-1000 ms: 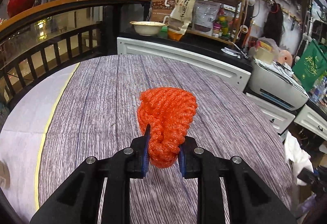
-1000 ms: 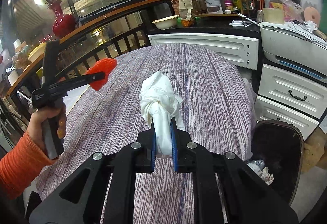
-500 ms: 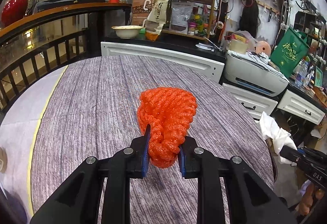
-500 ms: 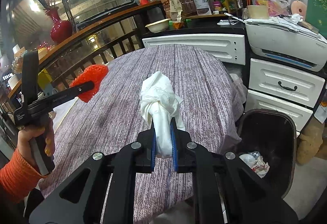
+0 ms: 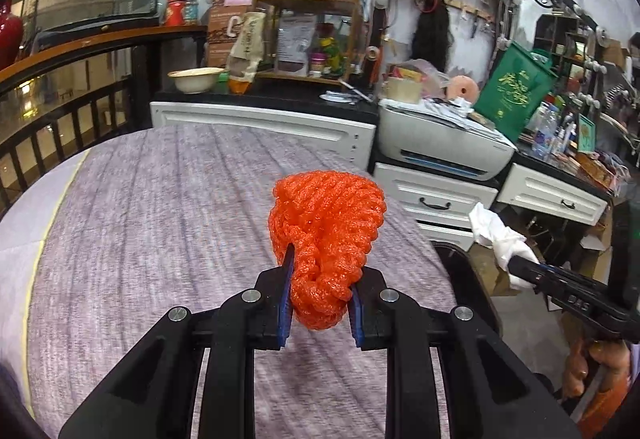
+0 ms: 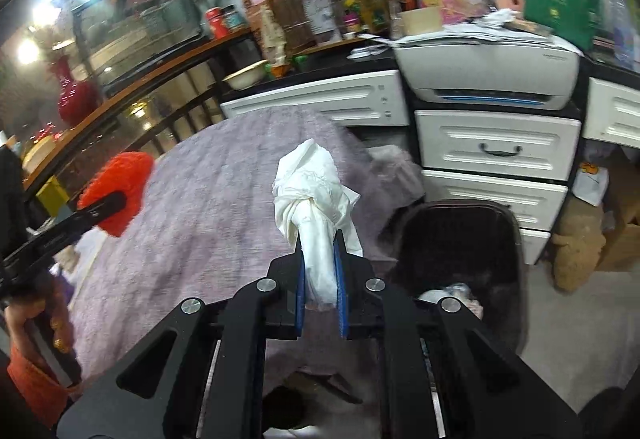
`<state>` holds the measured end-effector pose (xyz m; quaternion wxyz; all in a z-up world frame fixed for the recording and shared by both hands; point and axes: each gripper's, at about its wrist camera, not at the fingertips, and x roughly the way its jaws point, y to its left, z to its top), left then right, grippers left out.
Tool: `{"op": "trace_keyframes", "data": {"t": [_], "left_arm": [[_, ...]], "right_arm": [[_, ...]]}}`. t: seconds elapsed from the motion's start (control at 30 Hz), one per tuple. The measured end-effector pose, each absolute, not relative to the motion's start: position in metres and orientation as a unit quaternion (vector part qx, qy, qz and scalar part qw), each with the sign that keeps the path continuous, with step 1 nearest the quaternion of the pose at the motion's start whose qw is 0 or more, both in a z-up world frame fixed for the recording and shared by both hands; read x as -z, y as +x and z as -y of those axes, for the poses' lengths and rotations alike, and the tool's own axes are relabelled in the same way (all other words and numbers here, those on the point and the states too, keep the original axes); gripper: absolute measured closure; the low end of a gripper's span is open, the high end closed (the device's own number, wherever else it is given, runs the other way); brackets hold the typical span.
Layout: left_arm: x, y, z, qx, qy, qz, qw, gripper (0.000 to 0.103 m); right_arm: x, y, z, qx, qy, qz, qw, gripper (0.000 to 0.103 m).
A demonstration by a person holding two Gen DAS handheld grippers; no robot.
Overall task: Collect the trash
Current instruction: 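Carry the tissue and orange net over the black bin, then open the right gripper to drop the tissue while the left drops the orange net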
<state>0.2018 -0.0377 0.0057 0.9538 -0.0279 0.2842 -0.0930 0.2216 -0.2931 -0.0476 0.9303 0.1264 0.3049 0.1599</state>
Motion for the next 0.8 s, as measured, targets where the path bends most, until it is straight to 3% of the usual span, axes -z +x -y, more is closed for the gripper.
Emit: {"op": "trace_keyframes", "data": {"t": [0.47, 0.53, 0.57, 0.63, 0.8], "left_arm": [[0.008, 0.212, 0.122, 0.172, -0.015, -0.303, 0.937, 0.081], [0.010, 0.212, 0.129, 0.177, -0.012, -0.305, 0.936, 0.081], [0.011, 0.213, 0.132, 0.180, -0.012, -0.306, 0.935, 0.081], [0.013, 0.214, 0.137, 0.185, -0.012, -0.310, 0.932, 0.081], [0.021, 0.216, 0.154, 0.201, -0.007, -0.322, 0.925, 0.081]], "right_arm": [[0.143, 0.268, 0.356, -0.029, 0.116, -0.387, 0.914, 0.090], [0.157, 0.278, 0.358, -0.021, 0.119, -0.404, 0.907, 0.079], [0.164, 0.282, 0.360, -0.017, 0.127, -0.413, 0.902, 0.058], [0.174, 0.283, 0.362, -0.010, 0.144, -0.421, 0.895, 0.028], [0.174, 0.269, 0.366, -0.007, 0.164, -0.415, 0.895, 0.028]]}}
